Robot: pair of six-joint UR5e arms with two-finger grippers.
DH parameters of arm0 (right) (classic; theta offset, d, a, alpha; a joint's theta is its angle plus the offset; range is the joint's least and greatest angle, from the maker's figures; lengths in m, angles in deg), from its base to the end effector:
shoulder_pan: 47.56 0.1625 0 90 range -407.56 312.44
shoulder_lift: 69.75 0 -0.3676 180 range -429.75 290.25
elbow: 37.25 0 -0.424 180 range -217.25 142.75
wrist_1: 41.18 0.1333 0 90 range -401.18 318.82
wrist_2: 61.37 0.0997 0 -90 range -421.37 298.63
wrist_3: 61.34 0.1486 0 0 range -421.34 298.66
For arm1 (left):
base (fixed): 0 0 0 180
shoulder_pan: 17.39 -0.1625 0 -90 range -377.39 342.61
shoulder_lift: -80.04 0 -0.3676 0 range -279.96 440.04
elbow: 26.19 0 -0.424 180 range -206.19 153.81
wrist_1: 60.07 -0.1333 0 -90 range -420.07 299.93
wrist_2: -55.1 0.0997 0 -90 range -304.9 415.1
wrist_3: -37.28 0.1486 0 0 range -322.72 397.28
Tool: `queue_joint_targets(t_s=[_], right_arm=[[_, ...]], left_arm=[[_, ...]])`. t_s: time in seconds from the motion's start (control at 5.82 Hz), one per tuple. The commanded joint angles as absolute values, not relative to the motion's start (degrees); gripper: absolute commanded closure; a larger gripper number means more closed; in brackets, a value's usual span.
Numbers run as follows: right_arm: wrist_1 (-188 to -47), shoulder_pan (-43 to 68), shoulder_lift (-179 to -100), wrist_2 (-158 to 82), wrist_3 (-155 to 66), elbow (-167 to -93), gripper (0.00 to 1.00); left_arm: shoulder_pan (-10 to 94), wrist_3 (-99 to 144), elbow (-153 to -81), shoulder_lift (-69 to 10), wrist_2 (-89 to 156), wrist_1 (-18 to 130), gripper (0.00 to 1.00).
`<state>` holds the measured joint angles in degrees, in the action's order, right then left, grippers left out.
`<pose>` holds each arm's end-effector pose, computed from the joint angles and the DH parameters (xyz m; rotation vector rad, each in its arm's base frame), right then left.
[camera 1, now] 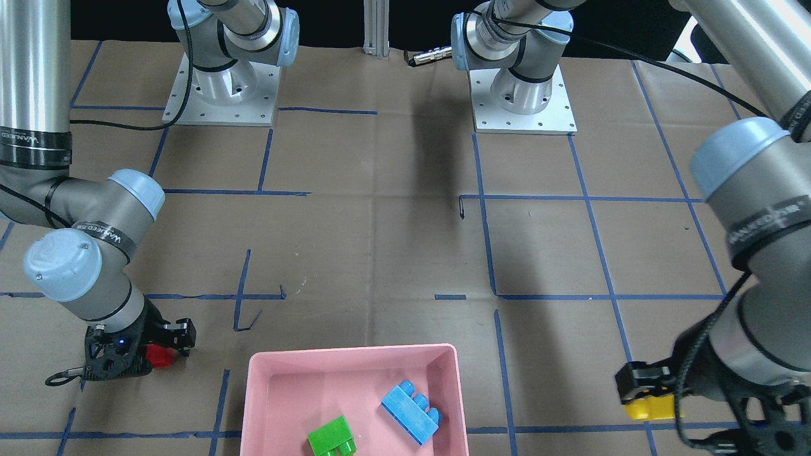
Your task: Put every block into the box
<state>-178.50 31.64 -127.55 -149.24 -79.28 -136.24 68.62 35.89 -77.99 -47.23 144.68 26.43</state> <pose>0.0183 -0.6448 0.0573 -0.1978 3.1209 -0.1766 -0.0814 -0.7649 0.3215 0.1466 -3.1302 0.1214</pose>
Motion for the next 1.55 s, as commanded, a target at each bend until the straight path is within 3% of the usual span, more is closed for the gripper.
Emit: queue_joint_targets(t_s=[0.0, 0.52, 0.69, 0.86, 1.03, 1.38], right_arm=[[-178.03, 31.55, -129.06, -149.61, -80.5, -136.21, 0.94], [-174.89, 31.46, -132.22, -149.44, -80.58, -134.73, 0.95], [-167.29, 31.46, -134.33, -149.35, -80.58, -130.19, 0.96], [-155.3, 31.63, -134.52, -149.09, -80.41, -123.97, 0.96], [-149.0, 31.81, -134.52, -149.35, -79.97, -119.38, 0.96], [-138.63, 33.38, -134.44, -149.35, -79.27, -110.85, 0.96]], left_arm=[[79.77, 15.22, -76.47, -49.93, 143.96, 26.16, 0.84], [86.5, 4.58, -76.72, -57.48, 143.16, 16.7, 0.84], [86.5, 4.67, -76.81, -59.25, 143.43, 13.27, 0.72], [86.41, 5.36, -77.25, -59.61, 145.52, 9.41, 0.34], [86.41, 6.15, -77.25, -59.61, 150.06, 6.5, 0.02], [85.97, 10.2, -77.6, -56.21, 150.72, 7.34, 0.01]])
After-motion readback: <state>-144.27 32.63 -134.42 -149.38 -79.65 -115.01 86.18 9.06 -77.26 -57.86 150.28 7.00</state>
